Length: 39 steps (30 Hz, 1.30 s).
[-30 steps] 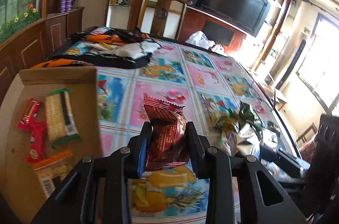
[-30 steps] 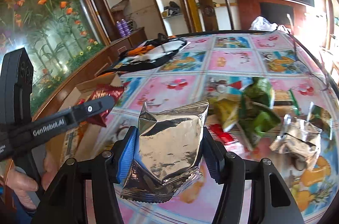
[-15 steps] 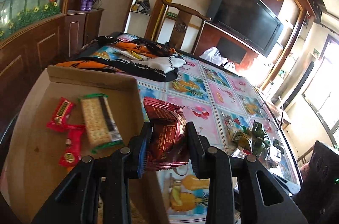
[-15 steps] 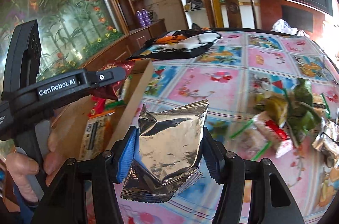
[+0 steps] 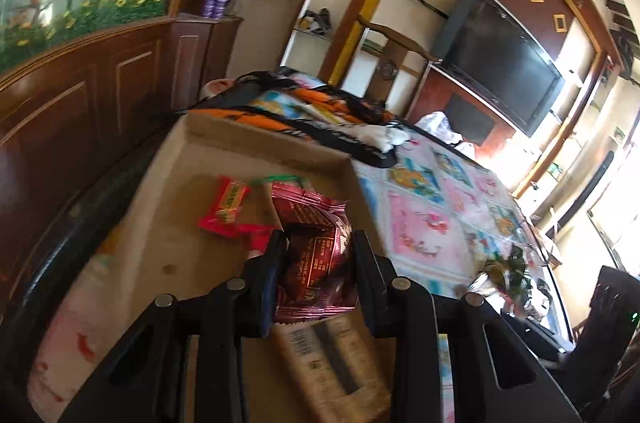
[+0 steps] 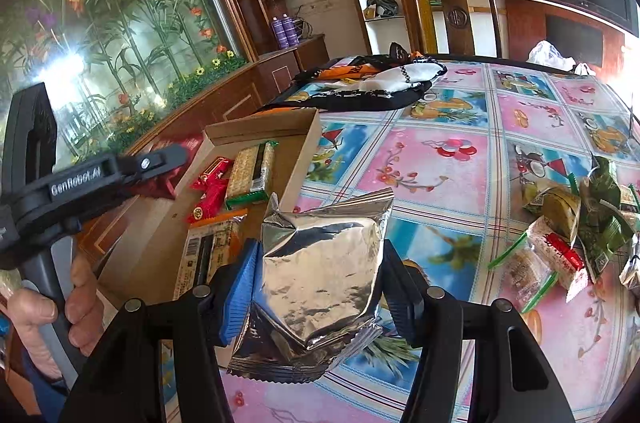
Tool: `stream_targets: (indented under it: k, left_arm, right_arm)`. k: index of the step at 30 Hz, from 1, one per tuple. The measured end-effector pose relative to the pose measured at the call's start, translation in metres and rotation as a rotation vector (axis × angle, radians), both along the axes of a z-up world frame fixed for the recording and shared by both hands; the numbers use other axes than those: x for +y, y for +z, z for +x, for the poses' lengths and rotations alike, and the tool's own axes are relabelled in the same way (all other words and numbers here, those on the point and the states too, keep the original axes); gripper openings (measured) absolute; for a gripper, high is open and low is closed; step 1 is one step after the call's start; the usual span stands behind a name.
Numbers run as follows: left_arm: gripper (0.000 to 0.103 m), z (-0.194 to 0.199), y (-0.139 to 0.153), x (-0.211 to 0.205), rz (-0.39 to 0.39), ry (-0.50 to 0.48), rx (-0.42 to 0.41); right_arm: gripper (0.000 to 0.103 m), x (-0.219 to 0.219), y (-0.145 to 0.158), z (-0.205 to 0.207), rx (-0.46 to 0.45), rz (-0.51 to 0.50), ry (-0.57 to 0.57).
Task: Organize snacks
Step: 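Carry the dark red bag and silver foil bag into the cardboard box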
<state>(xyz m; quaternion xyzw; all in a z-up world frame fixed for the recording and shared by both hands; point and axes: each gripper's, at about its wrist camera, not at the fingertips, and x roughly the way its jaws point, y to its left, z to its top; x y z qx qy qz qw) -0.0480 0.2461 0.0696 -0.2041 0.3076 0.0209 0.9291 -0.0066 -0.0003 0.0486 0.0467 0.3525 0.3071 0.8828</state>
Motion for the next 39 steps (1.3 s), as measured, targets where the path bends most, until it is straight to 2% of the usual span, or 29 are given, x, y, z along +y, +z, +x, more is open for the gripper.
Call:
stream_targets:
  k: [6,9,12,17,21,26,33,39]
  left_arm:
    - [0.032,-0.002,-0.013,0.016,-0.008,0.022,0.03]
    - [0.032,-0.001,-0.016,0.017,0.041,0.056,0.045]
    - [0.032,-0.001,-0.02,0.018,0.067,0.082,0.055]
    - [0.032,-0.001,-0.024,0.023,0.07,0.097,0.062]
    - [0.032,0.001,-0.027,0.024,0.078,0.107,0.078]
    - [0.032,-0.002,-0.028,0.027,0.068,0.125,0.078]
    - [0.032,-0.005,-0.028,0.025,0.086,0.142,0.07]
    - [0.032,-0.006,-0.028,0.019,0.121,0.149,0.071]
  right_arm:
    - [0.063,0.014,0.008,-0.009,-0.032,0.047,0.026]
    - [0.063,0.03,0.011,-0.016,-0.058,0.046,0.066]
    - [0.063,0.051,0.007,-0.021,-0.04,0.04,0.125]
    - [0.064,0.082,0.004,-0.026,-0.034,0.023,0.202]
    - [0.064,0.089,0.001,-0.008,0.01,0.03,0.178]
    - [0.064,0.087,0.002,0.024,0.068,0.087,0.129]
    - [0.063,0.114,-0.002,0.053,0.152,0.097,0.163]
    - [0.064,0.118,-0.01,0.066,0.197,0.097,0.162]
